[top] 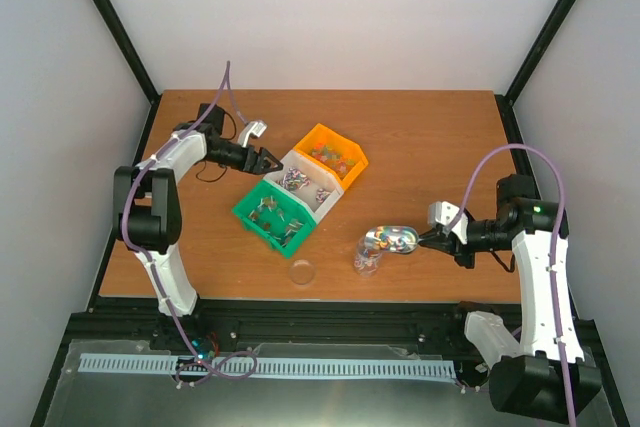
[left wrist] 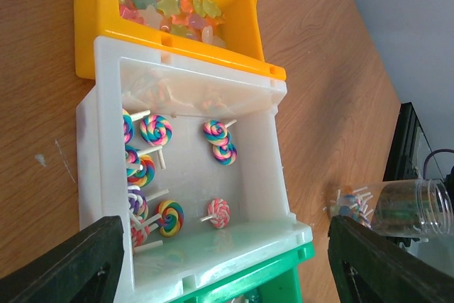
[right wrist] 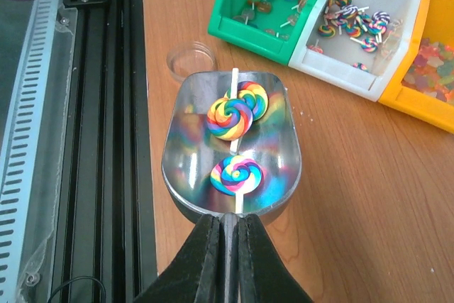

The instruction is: Pack the candies

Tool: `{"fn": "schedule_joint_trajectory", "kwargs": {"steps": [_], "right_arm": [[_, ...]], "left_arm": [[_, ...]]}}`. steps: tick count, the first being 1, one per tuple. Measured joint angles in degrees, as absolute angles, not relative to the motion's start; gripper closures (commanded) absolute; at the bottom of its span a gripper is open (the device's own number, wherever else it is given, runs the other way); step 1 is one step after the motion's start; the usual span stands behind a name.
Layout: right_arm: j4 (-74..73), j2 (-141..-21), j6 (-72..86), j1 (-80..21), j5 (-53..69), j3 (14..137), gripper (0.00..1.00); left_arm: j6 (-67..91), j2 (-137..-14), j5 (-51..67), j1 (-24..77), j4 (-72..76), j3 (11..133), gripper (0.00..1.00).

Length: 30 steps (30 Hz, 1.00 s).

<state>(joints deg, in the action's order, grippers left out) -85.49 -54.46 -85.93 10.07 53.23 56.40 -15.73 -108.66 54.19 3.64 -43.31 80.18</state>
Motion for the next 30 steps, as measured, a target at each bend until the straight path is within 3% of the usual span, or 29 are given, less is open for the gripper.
{"fn": "schedule_joint_trajectory", "kwargs": {"steps": [21,30], "right_arm": [[-85.03,-57.06,-82.65,9.91,45.60,56.53,0.97],[-83.64,-57.89,-79.15,5.50,41.98,59.00,0.97]], "left_arm": [[-15.66,-107.39,54.28,3.64,-41.56,80.18,0.20],[-15.66,-107.39,54.30,3.64,-41.50,80.18,0.20]]}}
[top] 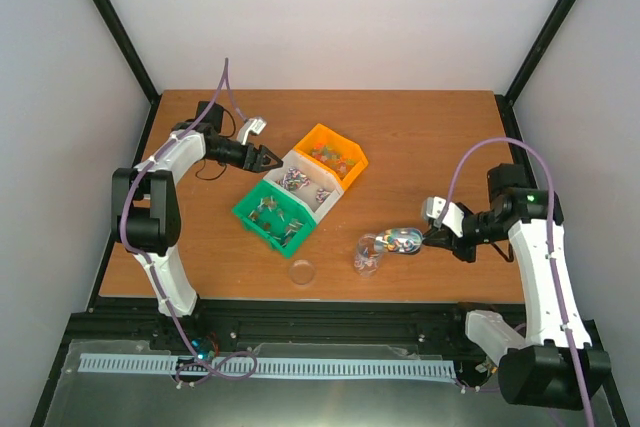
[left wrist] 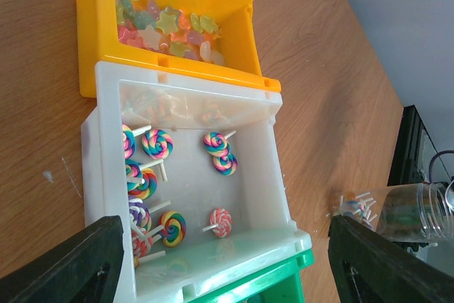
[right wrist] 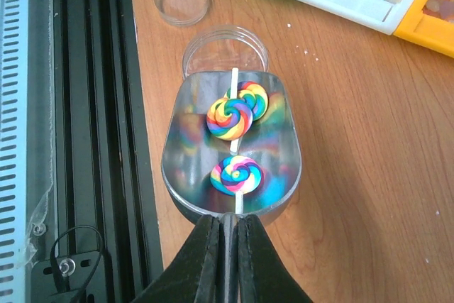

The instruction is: Pack the candies

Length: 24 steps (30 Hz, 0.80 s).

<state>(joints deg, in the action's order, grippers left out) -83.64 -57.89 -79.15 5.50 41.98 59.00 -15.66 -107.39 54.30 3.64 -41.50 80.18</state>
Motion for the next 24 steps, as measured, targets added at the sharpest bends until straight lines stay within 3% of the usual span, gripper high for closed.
{"fn": "schedule_joint_trajectory", "kwargs": {"steps": [11,24], "right_arm": [[-81.06,-58.19,-71.92,-4.14,36.40,61.93,0.97],[-80.27,-58.76,-67.35,-8.86,31.03,64.51,0.97]], "left_arm": [[-15.66,-107.42,54.48,3.64,-41.47,80.18,0.20],[-15.66,-107.42,54.68,3.64,-41.08,80.18,0.20]]}}
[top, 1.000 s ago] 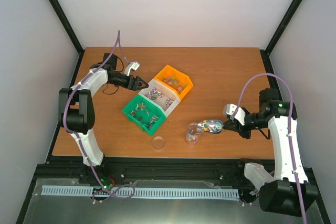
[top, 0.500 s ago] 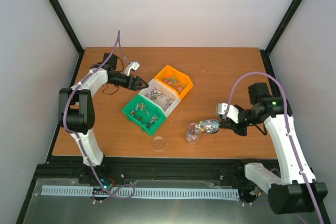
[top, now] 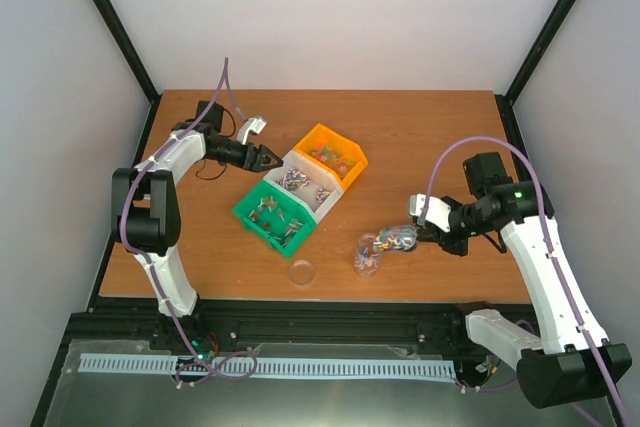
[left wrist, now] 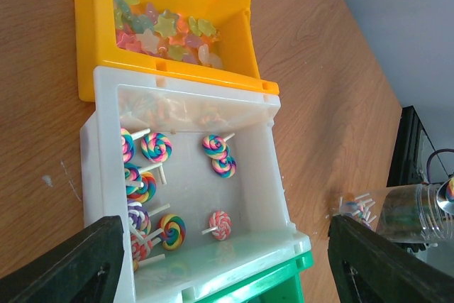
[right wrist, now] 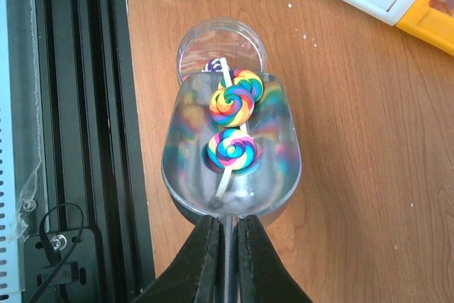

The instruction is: Pack the candies

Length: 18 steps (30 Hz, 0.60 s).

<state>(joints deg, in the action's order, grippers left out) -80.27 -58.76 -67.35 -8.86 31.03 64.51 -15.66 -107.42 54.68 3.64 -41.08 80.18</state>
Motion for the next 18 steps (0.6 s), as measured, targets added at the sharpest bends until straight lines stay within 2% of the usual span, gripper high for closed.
{"fn": "schedule_joint_trajectory", "kwargs": {"steps": [18], "right_arm": [[-81.23,-60.58,-65.04,-12.88,26.59,67.68,0.97]], "left_arm": [[-15.62,-107.42,54.72,3.64,-40.16,80.18,0.20]]}}
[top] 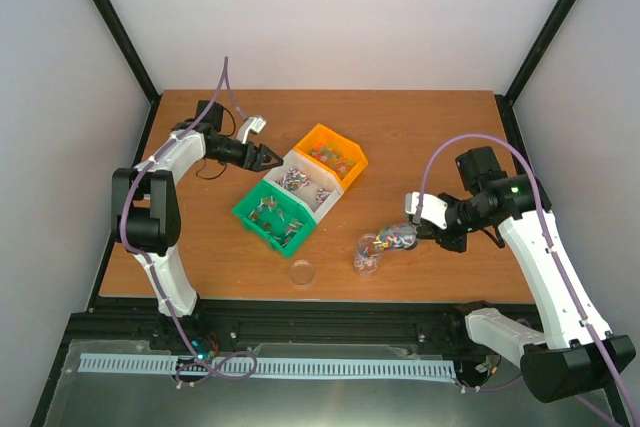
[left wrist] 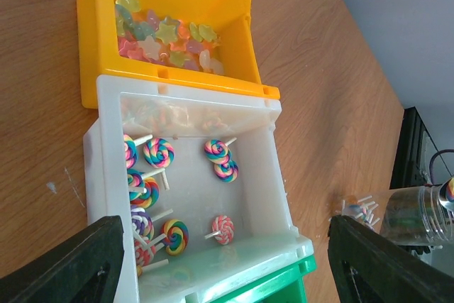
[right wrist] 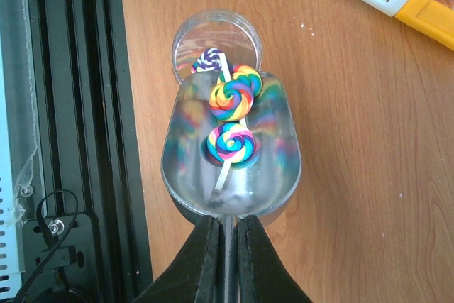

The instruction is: Pack the candies

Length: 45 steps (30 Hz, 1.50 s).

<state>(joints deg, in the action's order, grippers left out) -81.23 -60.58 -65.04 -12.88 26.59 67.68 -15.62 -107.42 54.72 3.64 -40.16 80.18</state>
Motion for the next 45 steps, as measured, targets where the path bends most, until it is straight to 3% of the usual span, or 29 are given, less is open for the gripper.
{"fn": "schedule_joint_trajectory", "kwargs": {"steps": [37,45], "right_arm": [[-82.56,-62.63,-61.17,-20.95,19.53,75.33,0.97],[-72.12,-59.55,-59.86,-20.99,19.68,75.42,0.97]], "left_arm": [[-14.90,-107.39,54.68,3.64,-39.77,80.18,0.20],[-14.85,-106.67,53.47,3.64,-40.07,80.16,0.19]]}}
